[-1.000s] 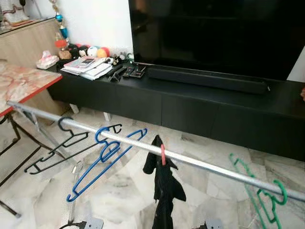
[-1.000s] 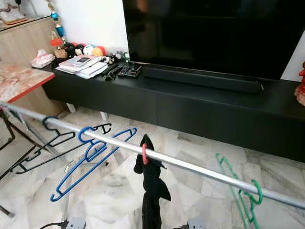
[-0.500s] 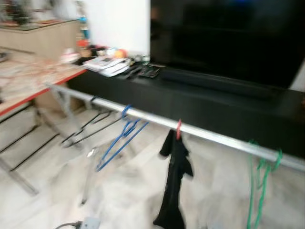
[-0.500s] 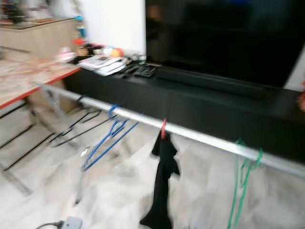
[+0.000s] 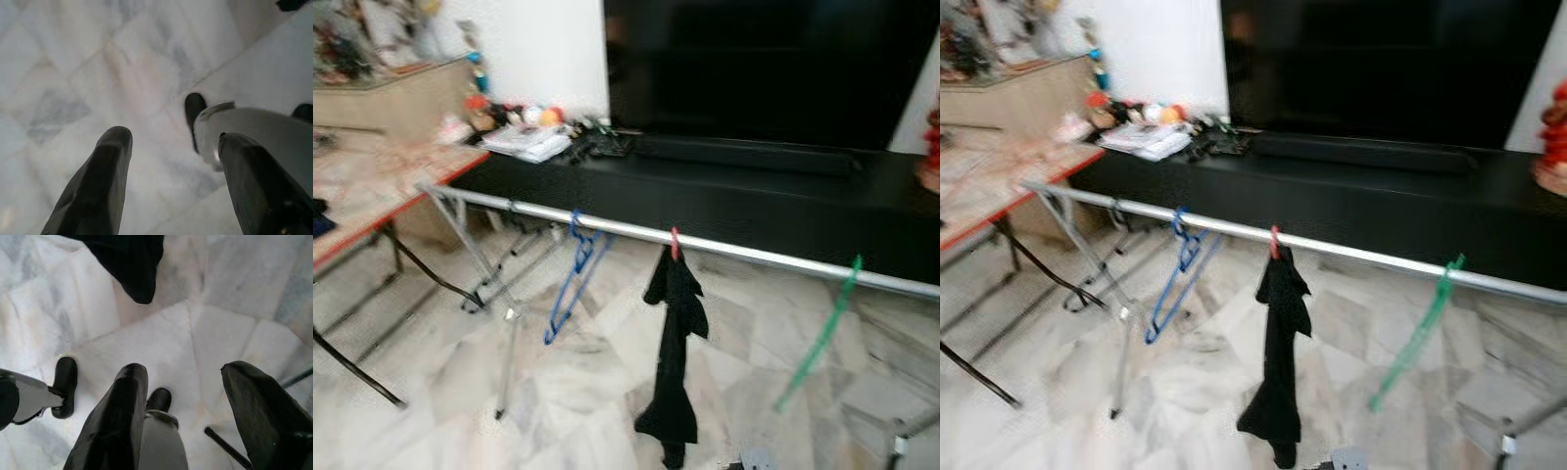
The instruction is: Hang hanger
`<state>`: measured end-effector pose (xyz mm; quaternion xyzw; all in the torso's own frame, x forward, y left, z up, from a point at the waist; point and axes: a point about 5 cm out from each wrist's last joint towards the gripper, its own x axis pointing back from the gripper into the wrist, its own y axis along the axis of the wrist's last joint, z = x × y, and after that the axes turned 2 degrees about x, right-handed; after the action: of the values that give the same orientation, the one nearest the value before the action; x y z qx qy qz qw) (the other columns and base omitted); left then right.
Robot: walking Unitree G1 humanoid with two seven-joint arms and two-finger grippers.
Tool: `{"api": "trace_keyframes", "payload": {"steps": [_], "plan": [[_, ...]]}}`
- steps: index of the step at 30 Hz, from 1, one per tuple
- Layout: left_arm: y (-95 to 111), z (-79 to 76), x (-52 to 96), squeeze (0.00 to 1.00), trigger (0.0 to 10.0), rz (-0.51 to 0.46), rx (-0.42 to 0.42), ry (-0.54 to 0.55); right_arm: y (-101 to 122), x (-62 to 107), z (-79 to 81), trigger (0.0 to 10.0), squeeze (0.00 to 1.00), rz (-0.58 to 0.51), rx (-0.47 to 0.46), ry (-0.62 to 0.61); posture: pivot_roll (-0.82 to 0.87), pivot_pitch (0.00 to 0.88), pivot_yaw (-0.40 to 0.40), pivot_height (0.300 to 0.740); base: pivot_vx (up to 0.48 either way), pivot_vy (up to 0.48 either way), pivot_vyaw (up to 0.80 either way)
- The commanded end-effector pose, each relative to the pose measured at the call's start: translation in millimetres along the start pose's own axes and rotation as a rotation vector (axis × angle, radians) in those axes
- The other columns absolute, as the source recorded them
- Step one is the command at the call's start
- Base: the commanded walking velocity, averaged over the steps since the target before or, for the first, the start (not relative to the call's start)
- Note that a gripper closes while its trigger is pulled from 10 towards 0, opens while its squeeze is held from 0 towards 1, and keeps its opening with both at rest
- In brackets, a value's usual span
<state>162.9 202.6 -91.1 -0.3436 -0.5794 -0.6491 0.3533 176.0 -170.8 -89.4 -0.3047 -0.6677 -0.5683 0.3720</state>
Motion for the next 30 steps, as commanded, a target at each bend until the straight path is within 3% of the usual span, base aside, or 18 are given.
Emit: {"api": "trace_keyframes", "payload": {"steps": [1, 18, 23, 30], "plan": [[-1, -1.8, -0.3, 0.00, 10.0, 0.020, -0.006, 0.003, 5, -0.9, 3.1, 10.0, 0.00, -0.011, -0.005, 0.006, 0.03, 0.024, 0.027, 0.740, 0.000, 0.368, 0.00], [8, -15.0, -2.7, 0.00, 10.0, 0.011, -0.005, -0.014, 4, -0.8, 3.4, 10.0, 0.00, -0.008, -0.015, 0.007, 0.03, 0.028, 0.024, 0.740, 0.000, 0.470, 0.00], [5, -12.7, -2.2, 0.00, 10.0, 0.014, -0.008, -0.010, 3, -0.8, 3.3, 10.0, 0.00, -0.004, -0.016, 0.007, 0.03, 0.028, 0.024, 0.740, 0.000, 0.052, -0.18], [2, -8.4, -1.3, 0.00, 10.0, 0.018, -0.002, -0.014, 2, -0.8, 3.6, 10.0, 0.00, 0.004, -0.017, 0.010, 0.03, 0.030, 0.026, 0.740, 0.000, 0.000, -0.80]]}}
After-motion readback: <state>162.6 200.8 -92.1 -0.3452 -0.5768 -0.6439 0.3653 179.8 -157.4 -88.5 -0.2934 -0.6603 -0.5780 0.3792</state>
